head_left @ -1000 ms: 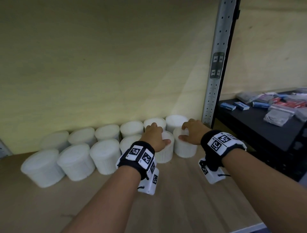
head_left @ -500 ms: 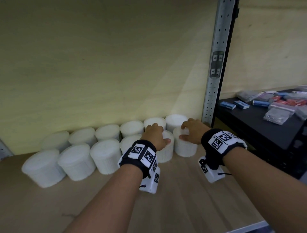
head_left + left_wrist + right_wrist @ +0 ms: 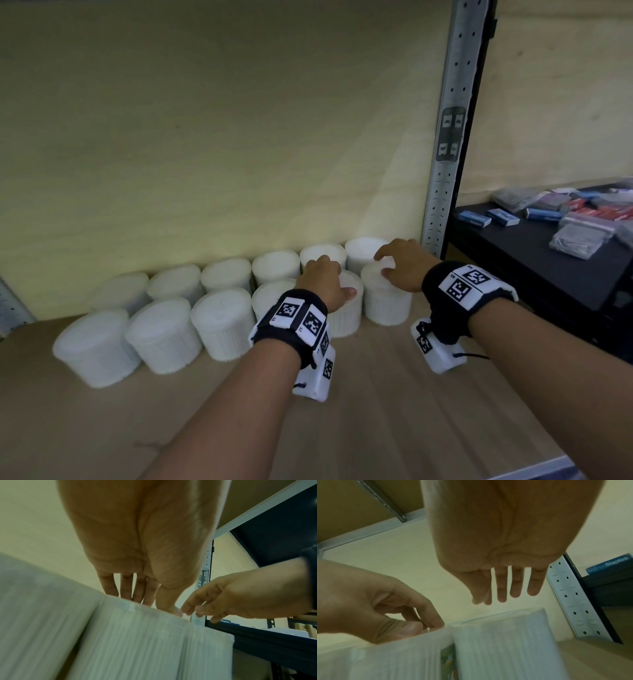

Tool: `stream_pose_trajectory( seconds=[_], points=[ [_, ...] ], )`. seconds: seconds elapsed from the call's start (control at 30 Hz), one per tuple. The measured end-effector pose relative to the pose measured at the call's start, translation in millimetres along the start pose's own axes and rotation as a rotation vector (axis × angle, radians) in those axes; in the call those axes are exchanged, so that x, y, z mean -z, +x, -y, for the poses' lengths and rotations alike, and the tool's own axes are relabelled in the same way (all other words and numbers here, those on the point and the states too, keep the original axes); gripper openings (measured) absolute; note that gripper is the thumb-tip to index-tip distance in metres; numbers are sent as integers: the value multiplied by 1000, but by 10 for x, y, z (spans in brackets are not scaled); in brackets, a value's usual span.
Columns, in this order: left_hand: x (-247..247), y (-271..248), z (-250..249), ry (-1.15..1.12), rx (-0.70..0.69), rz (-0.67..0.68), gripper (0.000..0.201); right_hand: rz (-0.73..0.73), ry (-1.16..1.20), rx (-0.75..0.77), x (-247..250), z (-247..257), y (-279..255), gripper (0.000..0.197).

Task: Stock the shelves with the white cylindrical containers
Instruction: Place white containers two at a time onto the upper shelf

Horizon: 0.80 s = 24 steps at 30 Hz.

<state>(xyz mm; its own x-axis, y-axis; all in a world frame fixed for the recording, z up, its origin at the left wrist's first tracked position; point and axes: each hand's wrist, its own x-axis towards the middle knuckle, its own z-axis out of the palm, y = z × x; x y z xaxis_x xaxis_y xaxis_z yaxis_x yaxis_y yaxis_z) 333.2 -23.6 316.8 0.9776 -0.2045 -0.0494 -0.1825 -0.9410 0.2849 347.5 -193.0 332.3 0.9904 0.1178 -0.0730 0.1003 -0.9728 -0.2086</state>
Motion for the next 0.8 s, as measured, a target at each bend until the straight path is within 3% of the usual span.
stream_pose_trajectory(
  seconds=[0.07, 0.23, 0.8],
  points=[
    [2, 4, 1, -2, 1, 4, 60, -69, 7, -32, -12, 20, -5, 42],
    [-5, 3, 4, -9, -4, -3, 57, 18, -78, -68, -75, 25, -2, 54],
    [-20, -4, 23, -8, -15, -3, 57, 58, -42, 33, -60, -5, -31, 46]
  ],
)
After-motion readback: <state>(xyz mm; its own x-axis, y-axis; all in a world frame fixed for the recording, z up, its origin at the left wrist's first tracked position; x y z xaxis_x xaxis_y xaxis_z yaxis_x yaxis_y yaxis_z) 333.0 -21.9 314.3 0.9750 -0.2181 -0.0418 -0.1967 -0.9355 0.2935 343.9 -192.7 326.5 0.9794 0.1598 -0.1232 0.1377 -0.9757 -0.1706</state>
